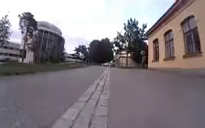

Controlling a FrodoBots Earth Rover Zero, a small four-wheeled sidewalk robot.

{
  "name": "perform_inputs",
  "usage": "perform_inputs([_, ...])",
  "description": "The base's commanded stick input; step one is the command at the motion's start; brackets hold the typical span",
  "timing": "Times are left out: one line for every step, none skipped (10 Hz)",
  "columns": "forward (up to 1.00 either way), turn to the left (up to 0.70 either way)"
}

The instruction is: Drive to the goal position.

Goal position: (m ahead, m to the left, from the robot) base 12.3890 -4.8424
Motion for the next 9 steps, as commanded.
perform_inputs([0.45, 0.00])
perform_inputs([0.45, 0.00])
perform_inputs([0.45, 0.00])
perform_inputs([0.45, 0.00])
perform_inputs([0.45, 0.00])
perform_inputs([0.45, 0.00])
perform_inputs([0.45, 0.00])
perform_inputs([0.45, 0.00])
perform_inputs([0.45, 0.00])
